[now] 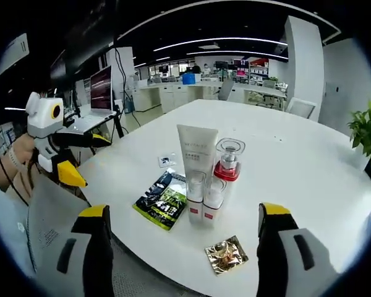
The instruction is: Arrange the skincare products in the storage area until every visible bottle or jar stands upright without overlapping.
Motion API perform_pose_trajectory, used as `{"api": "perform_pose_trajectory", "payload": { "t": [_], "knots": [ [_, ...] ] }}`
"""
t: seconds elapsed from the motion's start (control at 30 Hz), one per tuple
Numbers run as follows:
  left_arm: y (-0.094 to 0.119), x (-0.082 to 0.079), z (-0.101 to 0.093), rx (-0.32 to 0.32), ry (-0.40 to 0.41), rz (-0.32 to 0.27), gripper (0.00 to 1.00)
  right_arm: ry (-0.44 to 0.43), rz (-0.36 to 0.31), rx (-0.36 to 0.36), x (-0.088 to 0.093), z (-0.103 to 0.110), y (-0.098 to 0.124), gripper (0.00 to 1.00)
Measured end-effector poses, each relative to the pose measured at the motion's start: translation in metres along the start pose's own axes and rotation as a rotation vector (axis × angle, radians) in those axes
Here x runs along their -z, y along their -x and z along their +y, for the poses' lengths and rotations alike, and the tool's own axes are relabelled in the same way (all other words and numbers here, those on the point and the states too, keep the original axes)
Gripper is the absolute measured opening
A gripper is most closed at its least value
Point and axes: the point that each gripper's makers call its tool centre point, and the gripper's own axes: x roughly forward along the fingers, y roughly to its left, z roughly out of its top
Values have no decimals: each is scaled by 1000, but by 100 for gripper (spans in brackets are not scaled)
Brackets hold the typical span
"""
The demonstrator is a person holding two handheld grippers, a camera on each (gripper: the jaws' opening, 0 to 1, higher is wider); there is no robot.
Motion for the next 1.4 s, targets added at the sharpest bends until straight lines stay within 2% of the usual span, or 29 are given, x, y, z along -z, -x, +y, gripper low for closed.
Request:
{"api": "perform_pose_trajectory", "payload": {
  "t": [0.13, 0.33, 0.47, 0.53, 0.6, 0.63, 0.73, 0.8, 0.97, 1.17, 1.3, 1.4],
  "knots": [
    [0, 1, -3, 15, -13, 8, 96, 0, 20, 7, 6, -8, 2, 100],
    [-3, 4, -13, 64, -18, 24, 97, -11, 83, 12, 26, -26, -1, 100],
    [-5, 11, -15, 73, -15, 48, 97, -2, 181, 13, 50, -39, -5, 100],
    [-4, 12, -15, 75, -10, 51, 97, -2, 197, 3, 59, -44, -10, 100],
    [-4, 14, -15, 73, -11, 57, 97, -1, 279, -11, 80, -49, -12, 95],
    [-4, 14, -15, 72, -11, 58, 97, 2, 290, -15, 83, -49, -12, 94],
    [-3, 15, -14, 68, -6, 60, 97, 28, 395, -17, 107, -56, -13, 86],
    [-2, 15, -15, 54, 3, 58, 97, 38, 389, -7, 110, -59, -17, 82],
    [-2, 20, -13, 51, 18, 65, 97, 81, 445, -69, 123, -57, -20, 70],
    [-2, 23, -13, 55, 37, 70, 97, 112, 474, -108, 130, -56, -28, 57],
    [-1, 25, -13, 59, 37, 73, 96, 165, 505, -92, 136, -63, -34, 59],
    [-1, 25, -13, 59, 43, 71, 96, 162, 515, -108, 138, -61, -36, 60]
  ]
}}
